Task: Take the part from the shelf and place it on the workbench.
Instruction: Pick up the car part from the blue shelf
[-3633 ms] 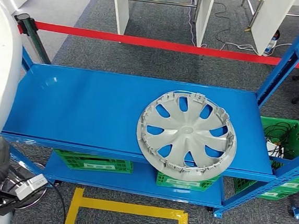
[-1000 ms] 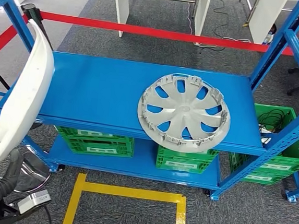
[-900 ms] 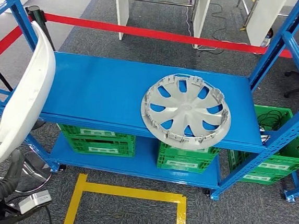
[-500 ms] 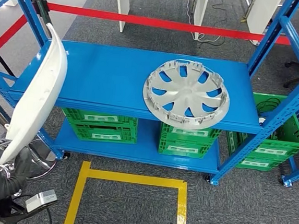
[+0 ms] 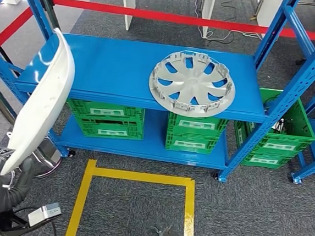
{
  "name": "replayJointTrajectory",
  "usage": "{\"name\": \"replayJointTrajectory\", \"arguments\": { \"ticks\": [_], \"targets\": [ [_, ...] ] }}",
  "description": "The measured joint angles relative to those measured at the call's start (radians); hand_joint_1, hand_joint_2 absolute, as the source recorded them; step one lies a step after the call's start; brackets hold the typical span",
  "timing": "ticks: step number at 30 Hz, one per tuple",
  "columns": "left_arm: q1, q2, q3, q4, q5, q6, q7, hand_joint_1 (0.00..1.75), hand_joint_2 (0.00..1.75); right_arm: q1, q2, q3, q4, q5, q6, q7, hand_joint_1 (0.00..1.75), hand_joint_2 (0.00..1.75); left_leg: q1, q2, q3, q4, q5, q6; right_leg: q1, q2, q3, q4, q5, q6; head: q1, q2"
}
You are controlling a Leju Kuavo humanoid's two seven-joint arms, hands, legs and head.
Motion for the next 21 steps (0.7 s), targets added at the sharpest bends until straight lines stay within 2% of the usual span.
{"name": "replayJointTrajectory", "arguments": {
  "ticks": [2, 3, 4, 5, 7, 8, 9, 10, 11, 12, 13, 14, 15, 16, 17, 18, 19, 20, 21],
  "targets": [
    [-0.001, 0.002, -0.001, 0.000, 0.001, 0.000, 0.003, 1.75, 1.75, 0.004, -0.010, -0.022, -0.033, 0.041, -0.003, 0.005, 0.00, 0.00, -0.003, 0.001, -0.011, -0.006, 0.009, 0.019, -0.002, 0.000, -0.007, 0.000, 0.013, 0.014, 0.000, 0.000],
    [-0.002, 0.003, -0.002, 0.000, 0.001, 0.000, 0.004, 1.75, 1.75, 0.007, -0.015, -0.034, -0.050, 0.059, -0.005, 0.010, 0.00, 0.00, -0.003, 0.003, -0.020, -0.006, 0.018, 0.030, -0.004, 0.001, -0.014, 0.007, 0.004, 0.020, 0.000, 0.000],
    [-0.004, 0.003, -0.004, 0.000, 0.001, 0.000, 0.005, 1.75, 1.75, 0.010, -0.019, -0.046, -0.064, 0.071, -0.006, 0.014, 0.00, 0.00, -0.003, 0.005, -0.031, -0.008, 0.029, 0.042, -0.005, 0.003, -0.025, 0.026, -0.023, 0.024, 0.002, 0.000],
    [-0.005, 0.003, -0.006, 0.000, 0.001, 0.000, 0.006, 1.75, 1.75, 0.012, -0.024, -0.055, -0.076, 0.078, -0.007, 0.017, 0.00, 0.00, -0.002, 0.007, -0.045, -0.010, 0.041, 0.052, -0.006, 0.005, -0.041, 0.068, -0.068, 0.026, 0.004, 0.000],
    [-0.007, 0.003, -0.010, 0.000, 0.001, 0.000, 0.007, 1.75, 1.75, 0.016, -0.031, -0.071, -0.095, 0.085, -0.009, 0.020, 0.00, 0.00, -0.005, 0.008, -0.075, -0.009, 0.066, 0.060, -0.005, 0.007, -0.074, 0.191, -0.168, 0.029, 0.007, 0.000],
    [-0.007, 0.004, -0.011, 0.001, 0.001, 0.000, 0.007, 1.75, 1.75, 0.017, -0.034, -0.077, -0.102, 0.087, -0.009, 0.020, 0.00, 0.00, -0.007, 0.008, -0.093, -0.008, 0.079, 0.061, -0.004, 0.007, -0.082, 0.250, -0.194, 0.029, 0.008, 0.000],
    [-0.007, 0.004, -0.012, 0.001, 0.001, 0.000, 0.007, 1.75, 1.75, 0.019, -0.037, -0.082, -0.107, 0.089, -0.009, 0.021, 0.00, 0.00, -0.009, 0.008, -0.110, -0.007, 0.092, 0.061, -0.004, 0.007, -0.078, 0.284, -0.192, 0.029, 0.008, 0.000],
    [-0.007, 0.004, -0.013, 0.002, 0.001, 0.000, 0.007, 1.75, 1.75, 0.020, -0.039, -0.086, -0.112, 0.090, -0.010, 0.021, 0.00, 0.00, -0.011, 0.008, -0.126, -0.006, 0.104, 0.060, -0.003, 0.007, -0.059, 0.287, -0.170, 0.026, 0.008, 0.000],
    [-0.007, 0.004, -0.014, 0.002, 0.001, 0.000, 0.007, 1.75, 1.75, 0.020, -0.041, -0.090, -0.116, 0.091, -0.010, 0.022, 0.00, 0.00, -0.013, 0.008, -0.142, -0.005, 0.116, 0.059, -0.002, 0.007, -0.023, 0.256, -0.139, 0.021, 0.008, 0.000],
    [-0.007, 0.004, -0.014, 0.003, 0.001, 0.000, 0.007, 1.75, 1.75, 0.020, -0.042, -0.094, -0.121, 0.093, -0.010, 0.022, 0.00, 0.00, -0.014, 0.008, -0.154, -0.003, 0.128, 0.056, 0.000, 0.008, 0.030, 0.194, -0.117, 0.014, 0.008, 0.000],
    [-0.007, 0.004, -0.014, 0.003, 0.001, 0.000, 0.007, 1.75, 1.75, 0.019, -0.043, -0.099, -0.125, 0.098, -0.010, 0.023, 0.00, 0.00, -0.017, 0.007, -0.164, -0.001, 0.138, 0.053, 0.003, 0.008, 0.096, 0.112, -0.112, 0.008, 0.009, 0.000],
    [-0.007, 0.004, -0.014, 0.003, 0.001, 0.000, 0.007, 1.75, 1.75, 0.019, -0.044, -0.105, -0.129, 0.108, -0.011, 0.027, 0.00, 0.00, -0.018, 0.008, -0.170, 0.002, 0.148, 0.049, 0.005, 0.008, 0.151, 0.033, -0.121, 0.002, 0.008, 0.000],
    [-0.008, 0.004, -0.015, 0.003, 0.001, 0.000, 0.007, 1.75, 1.75, 0.019, -0.044, -0.113, -0.132, 0.121, -0.013, 0.034, 0.00, 0.00, -0.019, 0.008, -0.175, 0.003, 0.159, 0.044, 0.008, 0.009, 0.187, -0.023, -0.135, -0.002, 0.008, 0.000],
    [-0.009, 0.004, -0.015, 0.003, 0.001, 0.000, 0.007, 1.75, 1.75, 0.020, -0.044, -0.122, -0.134, 0.137, -0.016, 0.044, 0.00, 0.00, -0.020, 0.008, -0.178, 0.001, 0.170, 0.039, 0.010, 0.008, 0.203, -0.054, -0.143, -0.005, 0.007, 0.000],
    [-0.009, 0.004, -0.015, 0.003, 0.001, 0.000, 0.007, 1.75, 1.75, 0.023, -0.044, -0.134, -0.133, 0.152, -0.020, 0.060, 0.00, 0.00, -0.019, 0.008, -0.181, -0.002, 0.181, 0.033, 0.009, 0.008, 0.196, -0.061, -0.140, -0.009, 0.007, 0.000],
    [-0.009, 0.004, -0.015, 0.003, 0.001, 0.000, 0.007, 1.75, 1.75, 0.027, -0.043, -0.147, -0.128, 0.165, -0.027, 0.080, 0.00, 0.00, -0.017, 0.006, -0.186, -0.001, 0.179, 0.027, 0.009, 0.005, 0.186, -0.060, -0.130, -0.015, 0.006, 0.000],
    [-0.008, 0.004, -0.015, 0.003, 0.001, 0.000, 0.007, 1.75, 1.75, 0.030, -0.040, -0.162, -0.119, 0.174, -0.036, 0.103, 0.00, 0.00, -0.016, 0.005, -0.192, 0.011, 0.157, 0.020, 0.008, 0.003, 0.175, -0.061, -0.118, -0.023, 0.006, 0.000],
    [-0.007, 0.004, -0.014, 0.004, 0.001, 0.000, 0.006, 1.75, 1.75, 0.032, -0.035, -0.181, -0.104, 0.181, -0.049, 0.129, 0.00, 0.00, -0.014, 0.003, -0.201, 0.043, 0.114, 0.014, 0.006, 0.001, 0.161, -0.062, -0.104, -0.029, 0.003, 0.000],
    [-0.007, 0.004, -0.014, 0.004, 0.001, 0.000, 0.005, 1.75, 1.75, 0.032, -0.029, -0.202, -0.083, 0.183, -0.064, 0.155, 0.00, 0.00, -0.011, 0.003, -0.211, 0.095, 0.056, 0.008, 0.006, -0.001, 0.147, -0.061, -0.091, -0.033, 0.000, 0.000]
  ]
}}
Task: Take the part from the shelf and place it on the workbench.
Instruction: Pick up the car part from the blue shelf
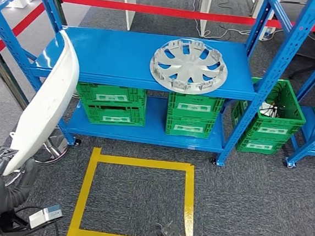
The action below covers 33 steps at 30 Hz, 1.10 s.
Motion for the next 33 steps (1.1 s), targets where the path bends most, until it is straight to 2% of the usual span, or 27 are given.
{"name": "replayJointTrajectory", "arguments": {
  "ticks": [1, 2, 3, 4, 5, 6, 8, 9, 10, 12, 13, 14, 16, 17, 18, 19, 20, 21, 22, 24, 25, 27, 28, 29, 30, 32, 33],
  "targets": [
    [0.000, 0.000, 0.001, 0.001, -0.001, 0.000, -0.001, 1.75, 1.75, 0.000, 0.007, -0.022, 0.023, 0.001, -0.017, 0.024, 0.00, 0.00, 0.002, 0.000, -0.009, 0.065, -0.054, -0.004, 0.000, -0.001, -0.013, 0.002, 0.013, -0.002, -0.002, 0.000],
    [0.001, -0.001, 0.002, 0.001, -0.002, 0.000, -0.002, 1.75, 1.75, 0.001, 0.013, -0.044, 0.048, 0.002, -0.036, 0.046, 0.00, 0.00, 0.003, 0.000, -0.015, 0.129, -0.089, -0.008, 0.001, -0.002, -0.029, 0.005, 0.025, -0.002, -0.004, 0.000],
    [0.002, -0.001, 0.003, 0.002, -0.004, 0.000, -0.003, 1.75, 1.75, 0.002, 0.017, -0.063, 0.071, 0.006, -0.057, 0.064, 0.00, 0.00, 0.005, 0.000, -0.012, 0.174, -0.096, -0.010, 0.001, -0.003, -0.046, 0.011, 0.037, -0.002, -0.004, 0.000],
    [0.003, -0.002, 0.005, 0.002, -0.006, 0.000, -0.003, 1.75, 1.75, 0.004, 0.021, -0.077, 0.092, 0.013, -0.076, 0.083, 0.00, 0.00, 0.006, 0.000, 0.003, 0.188, -0.080, -0.011, 0.001, -0.004, -0.064, 0.018, 0.048, -0.001, -0.005, 0.000],
    [0.004, -0.003, 0.006, 0.002, -0.008, 0.000, -0.002, 1.75, 1.75, 0.006, 0.023, -0.087, 0.113, 0.022, -0.092, 0.104, 0.00, 0.00, 0.007, 0.000, 0.033, 0.167, -0.052, -0.010, 0.001, -0.005, -0.086, 0.027, 0.057, 0.002, -0.005, 0.000],
    [0.005, -0.003, 0.008, 0.002, -0.010, 0.000, -0.001, 1.75, 1.75, 0.008, 0.025, -0.094, 0.132, 0.031, -0.104, 0.130, 0.00, 0.00, 0.008, 0.000, 0.079, 0.113, -0.030, -0.008, 0.001, -0.005, -0.104, 0.037, 0.064, 0.005, -0.005, 0.000],
    [0.002, -0.004, 0.010, 0.002, -0.014, 0.000, 0.006, 1.75, 1.75, 0.014, 0.029, -0.101, 0.166, 0.050, -0.114, 0.205, 0.00, 0.00, 0.006, -0.002, 0.176, -0.026, -0.032, 0.002, 0.003, -0.004, -0.130, 0.053, 0.076, 0.014, -0.005, 0.000],
    [0.000, -0.004, 0.010, 0.002, -0.015, 0.000, 0.012, 1.75, 1.75, 0.019, 0.030, -0.102, 0.180, 0.058, -0.116, 0.249, 0.00, 0.00, 0.004, -0.003, 0.203, -0.073, -0.044, 0.008, 0.003, -0.005, -0.138, 0.058, 0.083, 0.020, -0.005, 0.000],
    [-0.002, -0.003, 0.010, 0.002, -0.015, 0.000, 0.017, 1.75, 1.75, 0.024, 0.032, -0.103, 0.193, 0.064, -0.115, 0.294, 0.00, 0.00, 0.001, -0.004, 0.212, -0.096, -0.053, 0.015, 0.003, -0.005, -0.143, 0.060, 0.091, 0.026, -0.004, 0.000],
    [-0.007, -0.002, 0.010, 0.003, -0.014, 0.000, 0.025, 1.75, 1.75, 0.037, 0.033, -0.103, 0.216, 0.073, -0.107, 0.376, 0.00, 0.00, -0.001, -0.002, 0.198, -0.104, -0.040, 0.030, 0.001, -0.004, -0.153, 0.061, 0.100, 0.040, -0.004, 0.000],
    [-0.011, -0.002, 0.010, 0.005, -0.013, 0.000, 0.027, 1.75, 1.75, 0.044, 0.033, -0.102, 0.226, 0.079, -0.102, 0.413, 0.00, 0.00, 0.000, 0.000, 0.187, -0.106, -0.029, 0.039, -0.001, -0.002, -0.162, 0.072, 0.082, 0.046, -0.003, 0.000],
    [-0.015, -0.002, 0.009, 0.006, -0.011, 0.000, 0.029, 1.75, 1.75, 0.052, 0.034, -0.102, 0.236, 0.088, -0.098, 0.444, 0.00, 0.00, 0.002, 0.002, 0.174, -0.109, -0.016, 0.047, -0.001, 0.002, -0.176, 0.099, 0.046, 0.051, -0.001, 0.000],
    [-0.021, -0.001, 0.006, 0.011, -0.007, 0.000, 0.036, 1.75, 1.75, 0.065, 0.034, -0.100, 0.252, 0.102, -0.093, 0.489, 0.00, 0.00, 0.002, 0.004, 0.143, -0.109, 0.009, 0.056, -0.002, 0.007, -0.210, 0.205, -0.058, 0.057, 0.004, 0.000],
    [-0.022, -0.001, 0.004, 0.014, -0.005, 0.000, 0.041, 1.75, 1.75, 0.070, 0.034, -0.099, 0.258, 0.105, -0.091, 0.503, 0.00, 0.00, 0.001, 0.004, 0.126, -0.108, 0.023, 0.056, -0.003, 0.008, -0.222, 0.268, -0.095, 0.058, 0.005, 0.000],
    [-0.023, 0.000, 0.002, 0.016, -0.004, 0.000, 0.044, 1.75, 1.75, 0.072, 0.034, -0.099, 0.263, 0.107, -0.089, 0.514, 0.00, 0.00, 0.001, 0.005, 0.107, -0.107, 0.037, 0.056, -0.003, 0.008, -0.224, 0.317, -0.105, 0.060, 0.006, 0.000],
    [-0.024, 0.000, 0.000, 0.019, -0.004, 0.000, 0.046, 1.75, 1.75, 0.074, 0.034, -0.099, 0.266, 0.108, -0.088, 0.521, 0.00, 0.00, 0.000, 0.006, 0.088, -0.105, 0.051, 0.054, -0.003, 0.007, -0.214, 0.340, -0.091, 0.060, 0.006, 0.000],
    [-0.025, 0.000, -0.001, 0.021, -0.004, 0.000, 0.047, 1.75, 1.75, 0.074, 0.034, -0.099, 0.269, 0.108, -0.087, 0.526, 0.00, 0.00, 0.000, 0.007, 0.069, -0.103, 0.065, 0.052, -0.003, 0.007, -0.187, 0.331, -0.061, 0.059, 0.006, 0.000],
    [-0.026, 0.001, -0.002, 0.023, -0.004, 0.000, 0.047, 1.75, 1.75, 0.073, 0.034, -0.099, 0.272, 0.108, -0.086, 0.529, 0.00, 0.00, 0.000, 0.007, 0.053, -0.100, 0.077, 0.049, -0.003, 0.008, -0.144, 0.290, -0.030, 0.056, 0.006, 0.000],
    [-0.027, 0.001, -0.003, 0.025, -0.004, 0.000, 0.047, 1.75, 1.75, 0.073, 0.034, -0.099, 0.273, 0.108, -0.086, 0.531, 0.00, 0.00, -0.001, 0.007, 0.040, -0.098, 0.088, 0.045, -0.002, 0.008, -0.085, 0.221, -0.017, 0.053, 0.006, 0.000],
    [-0.029, 0.002, -0.003, 0.026, -0.004, 0.000, 0.047, 1.75, 1.75, 0.071, 0.034, -0.099, 0.276, 0.108, -0.086, 0.532, 0.00, 0.00, -0.004, 0.007, 0.023, -0.092, 0.111, 0.036, 0.000, 0.009, 0.023, 0.069, -0.037, 0.043, 0.006, 0.000],
    [-0.031, 0.003, -0.003, 0.026, -0.004, 0.000, 0.047, 1.75, 1.75, 0.071, 0.034, -0.099, 0.278, 0.108, -0.085, 0.533, 0.00, 0.00, -0.004, 0.008, 0.019, -0.092, 0.122, 0.031, 0.002, 0.010, 0.050, 0.023, -0.051, 0.039, 0.006, 0.000],
    [-0.033, 0.006, -0.004, 0.027, -0.004, 0.000, 0.048, 1.75, 1.75, 0.072, 0.036, -0.099, 0.281, 0.108, -0.083, 0.538, 0.00, 0.00, -0.001, 0.008, 0.014, -0.098, 0.143, 0.020, 0.003, 0.009, 0.042, 0.008, -0.046, 0.026, 0.005, 0.000],
    [-0.033, 0.007, -0.004, 0.027, -0.004, 0.000, 0.050, 1.75, 1.75, 0.073, 0.037, -0.099, 0.283, 0.108, -0.081, 0.542, 0.00, 0.00, 0.001, 0.006, 0.009, -0.095, 0.135, 0.013, 0.003, 0.008, 0.032, 0.008, -0.035, 0.017, 0.004, 0.000],
    [-0.033, 0.008, -0.005, 0.027, -0.004, 0.000, 0.052, 1.75, 1.75, 0.074, 0.039, -0.099, 0.285, 0.108, -0.080, 0.546, 0.00, 0.00, 0.002, 0.004, 0.003, -0.080, 0.108, 0.007, 0.002, 0.005, 0.020, 0.008, -0.022, 0.009, 0.002, 0.000],
    [-0.033, 0.010, -0.007, 0.027, -0.004, 0.000, 0.053, 1.75, 1.75, 0.074, 0.040, -0.099, 0.286, 0.108, -0.080, 0.549, 0.00, 0.00, 0.004, 0.003, -0.006, -0.041, 0.057, 0.002, 0.000, 0.003, 0.006, 0.008, -0.009, 0.002, 0.000, 0.000],
    [-0.033, 0.014, -0.009, 0.028, -0.003, 0.000, 0.055, 1.75, 1.75, 0.074, 0.041, -0.099, 0.287, 0.109, -0.082, 0.551, 0.00, 0.00, 0.006, 0.002, -0.022, 0.088, -0.055, -0.007, 0.002, 0.001, -0.022, 0.010, 0.016, -0.004, -0.004, 0.000],
    [-0.033, 0.015, -0.010, 0.028, -0.001, 0.000, 0.055, 1.75, 1.75, 0.074, 0.042, -0.099, 0.287, 0.109, -0.083, 0.551, 0.00, 0.00, 0.006, 0.002, -0.025, 0.152, -0.085, -0.009, 0.003, 0.001, -0.037, 0.012, 0.029, -0.005, -0.004, 0.000]
  ]
}}
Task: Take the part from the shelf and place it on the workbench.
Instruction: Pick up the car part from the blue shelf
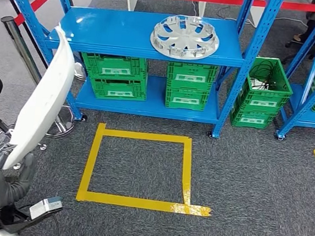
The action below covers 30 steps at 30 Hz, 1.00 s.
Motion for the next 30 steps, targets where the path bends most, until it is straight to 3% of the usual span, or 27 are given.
{"name": "replayJointTrajectory", "arguments": {
  "ticks": [1, 2, 3, 4, 6, 8, 10, 11, 12, 14, 15, 16, 17, 18, 20, 22, 26, 30],
  "targets": [
    [0.000, 0.002, -0.002, 0.000, 0.003, 0.000, 0.000, 1.75, 1.75, 0.000, 0.000, 0.000, 0.000, 0.000, 0.000, 0.000, 0.00, 0.00, 0.000, 0.000, 0.006, 0.039, 0.001, -0.001, 0.001, 0.000, -0.016, 0.003, 0.011, 0.000, 0.000, 0.000],
    [0.000, 0.005, -0.003, 0.001, 0.008, 0.000, 0.001, 1.75, 1.75, 0.000, 0.001, 0.000, 0.000, 0.000, 0.000, 0.000, 0.00, 0.00, 0.000, 0.000, 0.026, 0.044, 0.024, 0.000, 0.001, 0.000, -0.032, 0.007, 0.021, 0.001, 0.000, 0.000],
    [0.000, 0.009, -0.005, 0.001, 0.014, 0.000, 0.002, 1.75, 1.75, 0.000, 0.001, 0.000, 0.001, 0.000, 0.000, 0.000, 0.00, 0.00, 0.000, 0.000, 0.060, 0.014, 0.055, 0.003, 0.002, 0.000, -0.049, 0.011, 0.031, 0.003, 0.000, 0.000],
    [0.000, 0.014, -0.006, 0.001, 0.022, 0.000, 0.004, 1.75, 1.75, 0.000, 0.003, 0.000, 0.001, 0.000, 0.000, 0.000, 0.00, 0.00, -0.001, -0.001, 0.108, -0.047, 0.078, 0.009, 0.002, 0.000, -0.062, 0.014, 0.039, 0.006, 0.000, 0.000],
    [0.000, 0.025, -0.008, 0.001, 0.034, 0.000, 0.006, 1.75, 1.75, -0.002, 0.007, 0.000, 0.001, 0.000, 0.001, 0.000, 0.00, 0.00, -0.006, -0.001, 0.202, -0.189, 0.076, 0.023, 0.005, -0.001, -0.079, 0.021, 0.053, 0.014, 0.000, 0.000],
    [0.000, 0.036, -0.009, 0.001, 0.039, 0.000, 0.007, 1.75, 1.75, -0.005, 0.012, 0.000, 0.001, 0.000, 0.004, 0.000, 0.00, 0.00, -0.011, -0.001, 0.239, -0.263, 0.053, 0.034, 0.005, -0.002, -0.089, 0.023, 0.066, 0.025, 0.000, 0.000],
    [0.000, 0.047, -0.009, 0.001, 0.041, 0.000, 0.008, 1.75, 1.75, -0.008, 0.014, 0.000, 0.001, -0.001, 0.007, 0.000, 0.00, 0.00, -0.008, 0.001, 0.239, -0.281, 0.055, 0.043, 0.005, -0.002, -0.102, 0.027, 0.069, 0.037, 0.000, 0.000],
    [0.000, 0.051, -0.009, 0.001, 0.042, 0.000, 0.009, 1.75, 1.75, -0.008, 0.014, 0.000, 0.001, -0.002, 0.009, -0.001, 0.00, 0.00, -0.005, 0.002, 0.236, -0.287, 0.059, 0.049, 0.005, 0.000, -0.113, 0.045, 0.055, 0.043, 0.003, 0.000],
    [0.000, 0.056, -0.009, 0.001, 0.043, 0.000, 0.012, 1.75, 1.75, -0.009, 0.015, 0.000, 0.001, -0.002, 0.009, -0.003, 0.00, 0.00, -0.002, 0.003, 0.232, -0.290, 0.066, 0.055, 0.004, 0.002, -0.133, 0.084, 0.028, 0.048, 0.006, 0.000],
    [0.000, 0.062, -0.009, 0.001, 0.043, 0.000, 0.019, 1.75, 1.75, -0.009, 0.015, 0.000, 0.001, -0.003, 0.010, -0.009, 0.00, 0.00, -0.003, 0.004, 0.219, -0.288, 0.076, 0.061, 0.001, 0.006, -0.189, 0.218, -0.044, 0.056, 0.010, 0.000],
    [0.000, 0.065, -0.009, 0.001, 0.043, 0.000, 0.022, 1.75, 1.75, -0.009, 0.015, 0.000, 0.001, -0.003, 0.010, -0.013, 0.00, 0.00, -0.003, 0.004, 0.212, -0.285, 0.079, 0.061, 0.000, 0.007, -0.213, 0.281, -0.069, 0.058, 0.011, 0.000],
    [0.000, 0.068, -0.010, 0.001, 0.043, 0.000, 0.023, 1.75, 1.75, -0.010, 0.015, 0.000, 0.001, -0.003, 0.011, -0.015, 0.00, 0.00, -0.003, 0.004, 0.206, -0.282, 0.081, 0.060, -0.001, 0.007, -0.221, 0.314, -0.076, 0.060, 0.011, 0.000],
    [-0.001, 0.071, -0.012, 0.001, 0.043, 0.000, 0.025, 1.75, 1.75, -0.010, 0.015, 0.000, 0.001, -0.003, 0.011, -0.018, 0.00, 0.00, -0.003, 0.004, 0.202, -0.278, 0.083, 0.059, -0.002, 0.007, -0.209, 0.307, -0.064, 0.061, 0.011, 0.000],
    [-0.003, 0.074, -0.014, 0.001, 0.043, 0.000, 0.027, 1.75, 1.75, -0.010, 0.015, 0.000, 0.001, -0.003, 0.011, -0.020, 0.00, 0.00, -0.003, 0.004, 0.199, -0.275, 0.083, 0.058, -0.002, 0.006, -0.178, 0.262, -0.039, 0.060, 0.011, 0.000],
    [-0.009, 0.082, -0.019, 0.001, 0.043, 0.000, 0.039, 1.75, 1.75, -0.010, 0.015, 0.000, 0.001, -0.003, 0.010, -0.027, 0.00, 0.00, -0.005, 0.004, 0.195, -0.266, 0.081, 0.053, -0.002, 0.006, -0.094, 0.124, 0.011, 0.054, 0.012, 0.000],
    [-0.017, 0.090, -0.023, 0.001, 0.043, 0.000, 0.052, 1.75, 1.75, -0.009, 0.016, 0.000, 0.001, -0.002, 0.004, -0.035, 0.00, 0.00, -0.010, 0.003, 0.184, -0.255, 0.081, 0.047, -0.002, 0.007, -0.050, 0.042, 0.024, 0.046, 0.011, 0.000],
    [-0.028, 0.103, -0.032, 0.001, 0.042, 0.000, 0.056, 1.75, 1.75, 0.000, 0.019, 0.000, 0.001, -0.001, -0.002, -0.040, 0.00, 0.00, -0.011, 0.003, 0.173, -0.251, 0.086, 0.050, -0.001, 0.010, -0.052, 0.033, 0.023, 0.041, 0.009, 0.000],
    [-0.034, 0.109, -0.039, 0.002, 0.041, 0.000, 0.056, 1.75, 1.75, 0.000, 0.019, 0.000, 0.001, 0.000, -0.003, -0.042, 0.00, 0.00, -0.010, 0.003, 0.173, -0.256, 0.090, 0.046, 0.001, 0.009, -0.055, 0.033, 0.024, 0.035, 0.010, 0.000]
  ]
}}
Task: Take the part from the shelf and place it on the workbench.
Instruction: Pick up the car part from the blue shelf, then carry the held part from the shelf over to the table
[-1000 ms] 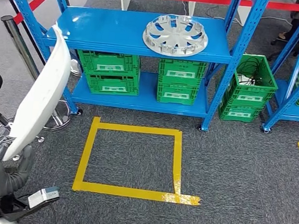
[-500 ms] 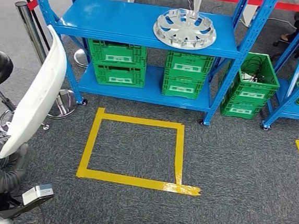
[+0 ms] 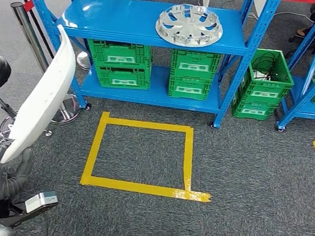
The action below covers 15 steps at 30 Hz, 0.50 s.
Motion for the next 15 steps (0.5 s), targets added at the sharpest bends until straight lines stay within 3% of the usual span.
{"name": "replayJointTrajectory", "arguments": {
  "ticks": [7, 11, 15],
  "targets": [
    [-0.001, 0.001, -0.001, 0.000, 0.000, 0.000, 0.000, 1.75, 1.75, 0.000, 0.000, 0.000, 0.000, 0.000, 0.000, 0.000, 0.00, 0.00, 0.000, 0.000, 0.000, -0.001, 0.001, -0.001, 0.000, 0.000, 0.000, 0.000, 0.000, 0.000, 0.000, 0.000],
    [-0.001, 0.006, -0.008, 0.000, 0.009, 0.000, 0.000, 1.75, 1.75, 0.002, 0.000, 0.000, 0.000, -0.007, 0.000, -0.012, 0.00, 0.00, 0.001, 0.000, -0.003, -0.002, 0.007, -0.013, 0.002, -0.001, -0.003, 0.002, 0.004, -0.009, 0.000, 0.000],
    [0.004, 0.005, -0.008, 0.000, 0.019, 0.000, -0.003, 1.75, 1.75, 0.008, 0.000, -0.001, 0.000, -0.018, -0.021, -0.042, 0.00, 0.00, 0.001, 0.000, -0.005, -0.001, 0.008, -0.015, 0.001, -0.001, -0.003, 0.002, 0.006, -0.009, 0.001, 0.000]
  ]
}}
